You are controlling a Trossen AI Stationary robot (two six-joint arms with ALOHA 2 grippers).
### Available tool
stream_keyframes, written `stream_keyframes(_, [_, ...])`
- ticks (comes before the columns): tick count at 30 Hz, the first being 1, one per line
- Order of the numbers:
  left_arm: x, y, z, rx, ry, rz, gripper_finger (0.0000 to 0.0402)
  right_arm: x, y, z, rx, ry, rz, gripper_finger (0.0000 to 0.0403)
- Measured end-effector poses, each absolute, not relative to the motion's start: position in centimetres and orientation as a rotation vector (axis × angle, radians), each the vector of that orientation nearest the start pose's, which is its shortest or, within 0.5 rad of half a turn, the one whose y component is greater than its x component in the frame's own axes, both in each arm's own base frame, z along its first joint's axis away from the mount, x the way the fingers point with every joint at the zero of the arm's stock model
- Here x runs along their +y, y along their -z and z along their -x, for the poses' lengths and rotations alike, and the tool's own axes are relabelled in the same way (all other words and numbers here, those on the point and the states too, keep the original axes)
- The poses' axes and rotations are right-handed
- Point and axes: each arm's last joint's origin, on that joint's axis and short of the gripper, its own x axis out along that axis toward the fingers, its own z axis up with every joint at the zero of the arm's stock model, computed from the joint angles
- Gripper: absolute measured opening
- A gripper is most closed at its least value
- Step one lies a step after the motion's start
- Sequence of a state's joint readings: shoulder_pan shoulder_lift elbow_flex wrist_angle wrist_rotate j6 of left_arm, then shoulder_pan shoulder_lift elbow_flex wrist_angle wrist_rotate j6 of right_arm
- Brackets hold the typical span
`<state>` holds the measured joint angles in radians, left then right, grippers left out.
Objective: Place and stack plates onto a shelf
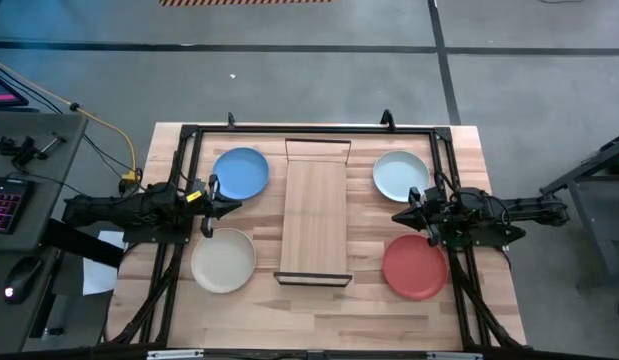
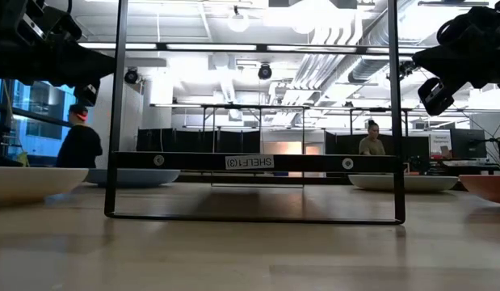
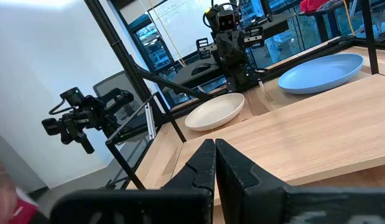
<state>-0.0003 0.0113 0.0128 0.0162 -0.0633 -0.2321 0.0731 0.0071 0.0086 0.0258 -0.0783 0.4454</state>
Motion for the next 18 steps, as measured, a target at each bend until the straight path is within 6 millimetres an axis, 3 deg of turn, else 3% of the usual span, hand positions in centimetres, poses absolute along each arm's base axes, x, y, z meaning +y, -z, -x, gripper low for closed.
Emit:
stream_keyframes(5, [0.2,-16.9,-9.8,-0.025,-0.06,0.233,0.0001,0.7,-16.9,-9.7,-0.02,-0.079,-0.418,0.0])
stream_keyframes(12, [0.2,-16.8,-9.8,-0.025,-0.061,0.233,0.0001,-0.6,-19.9,-8.9,-0.504,0.153,-1.055,0.0])
stream_keyframes(18, [0.2,-16.9,-9.8,-0.025,-0.06,0.233,0.0001,-0.9,-22.1,-8.4,-0.653,0.189,-1.174,0.0])
